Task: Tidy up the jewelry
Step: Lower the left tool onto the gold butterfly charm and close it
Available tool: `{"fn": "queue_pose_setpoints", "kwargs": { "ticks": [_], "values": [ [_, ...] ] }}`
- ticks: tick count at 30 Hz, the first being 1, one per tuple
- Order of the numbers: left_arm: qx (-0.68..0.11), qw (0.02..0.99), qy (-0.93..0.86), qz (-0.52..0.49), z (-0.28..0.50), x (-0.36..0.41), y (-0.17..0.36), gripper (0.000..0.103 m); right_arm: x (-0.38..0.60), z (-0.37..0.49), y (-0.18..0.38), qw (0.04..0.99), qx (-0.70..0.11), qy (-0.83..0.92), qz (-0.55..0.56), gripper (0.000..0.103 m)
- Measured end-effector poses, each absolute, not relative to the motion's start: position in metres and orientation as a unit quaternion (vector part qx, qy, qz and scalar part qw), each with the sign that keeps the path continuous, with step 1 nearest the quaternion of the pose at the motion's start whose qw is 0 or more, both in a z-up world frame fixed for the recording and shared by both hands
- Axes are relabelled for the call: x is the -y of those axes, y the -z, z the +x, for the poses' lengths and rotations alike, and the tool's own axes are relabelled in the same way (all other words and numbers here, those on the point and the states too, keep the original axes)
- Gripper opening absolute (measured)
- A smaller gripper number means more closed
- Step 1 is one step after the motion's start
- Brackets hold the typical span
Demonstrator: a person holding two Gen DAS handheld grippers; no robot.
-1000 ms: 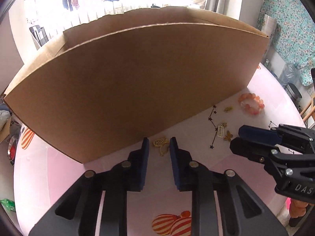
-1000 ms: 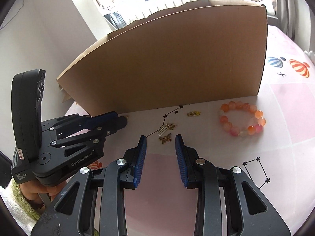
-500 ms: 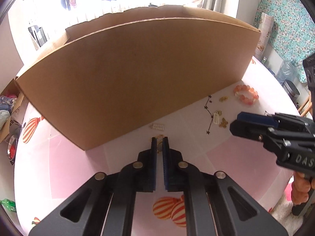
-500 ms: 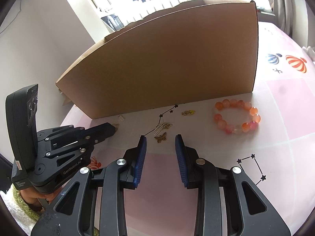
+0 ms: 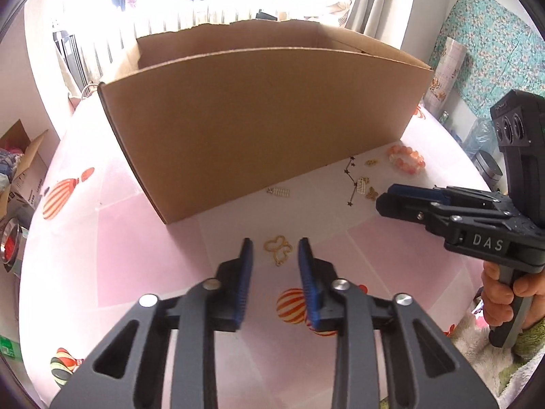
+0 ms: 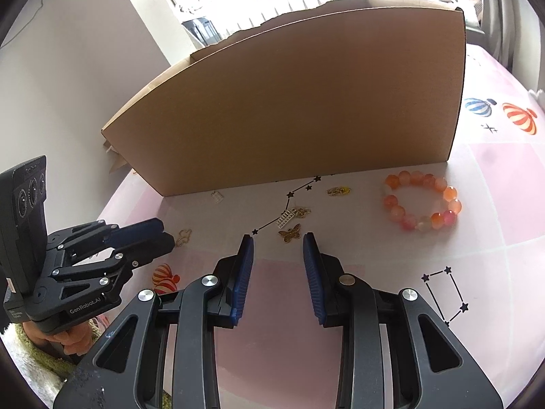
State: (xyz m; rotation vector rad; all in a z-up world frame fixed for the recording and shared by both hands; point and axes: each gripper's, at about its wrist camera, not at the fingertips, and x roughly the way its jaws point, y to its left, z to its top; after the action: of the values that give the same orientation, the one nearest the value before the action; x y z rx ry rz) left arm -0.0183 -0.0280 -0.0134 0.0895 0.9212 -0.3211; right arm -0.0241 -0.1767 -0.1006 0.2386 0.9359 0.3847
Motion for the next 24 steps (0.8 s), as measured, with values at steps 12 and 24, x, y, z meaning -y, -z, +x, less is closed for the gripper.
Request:
{"fn": "queue_pose_setpoints", "kwargs": {
  "ticks": [12,24],
  "values": [
    [-0.449,0.879,0.148,0.059,-0.003,0.046,0.025,0.026,0.173,-0.023,0.099,0.869,-0.448,-0.181,0.109,0.031],
    [-0.438,0.884,0.143,0.074,-0.007,0.043,0.026,0.016,0.175,-0.023,0.098,0.869,-0.448,-0.180,0.108,0.031]
  ]
}}
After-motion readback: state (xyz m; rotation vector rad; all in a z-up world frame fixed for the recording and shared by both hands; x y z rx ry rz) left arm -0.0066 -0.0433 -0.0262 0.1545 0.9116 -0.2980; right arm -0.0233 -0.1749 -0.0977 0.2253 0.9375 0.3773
